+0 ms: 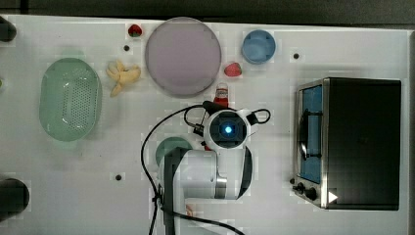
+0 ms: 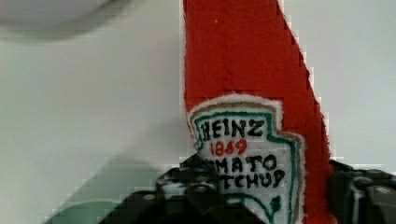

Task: Pick ketchup from plate and place it on table.

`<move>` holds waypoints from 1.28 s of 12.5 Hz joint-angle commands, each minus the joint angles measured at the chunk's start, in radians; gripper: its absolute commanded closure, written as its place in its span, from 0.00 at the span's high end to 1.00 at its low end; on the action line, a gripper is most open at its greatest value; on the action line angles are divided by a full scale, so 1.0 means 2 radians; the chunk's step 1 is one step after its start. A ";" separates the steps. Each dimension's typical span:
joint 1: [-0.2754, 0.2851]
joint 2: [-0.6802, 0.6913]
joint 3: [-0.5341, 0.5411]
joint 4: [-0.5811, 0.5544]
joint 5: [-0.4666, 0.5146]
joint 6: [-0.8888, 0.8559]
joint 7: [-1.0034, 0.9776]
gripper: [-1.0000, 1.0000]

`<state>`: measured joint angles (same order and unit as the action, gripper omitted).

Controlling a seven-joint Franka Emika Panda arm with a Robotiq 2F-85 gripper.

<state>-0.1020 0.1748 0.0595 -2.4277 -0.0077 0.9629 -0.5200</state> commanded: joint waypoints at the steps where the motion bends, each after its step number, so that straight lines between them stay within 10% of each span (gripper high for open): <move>1: -0.007 -0.021 -0.010 0.006 0.004 0.005 0.017 0.86; 8: -0.003 -0.111 -0.003 0.026 0.004 -0.049 0.105 1.00; 16: -0.001 -0.157 0.011 0.208 0.004 -0.290 0.205 1.00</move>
<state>-0.0972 -0.1482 0.0847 -2.0391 0.0006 0.4084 -0.1738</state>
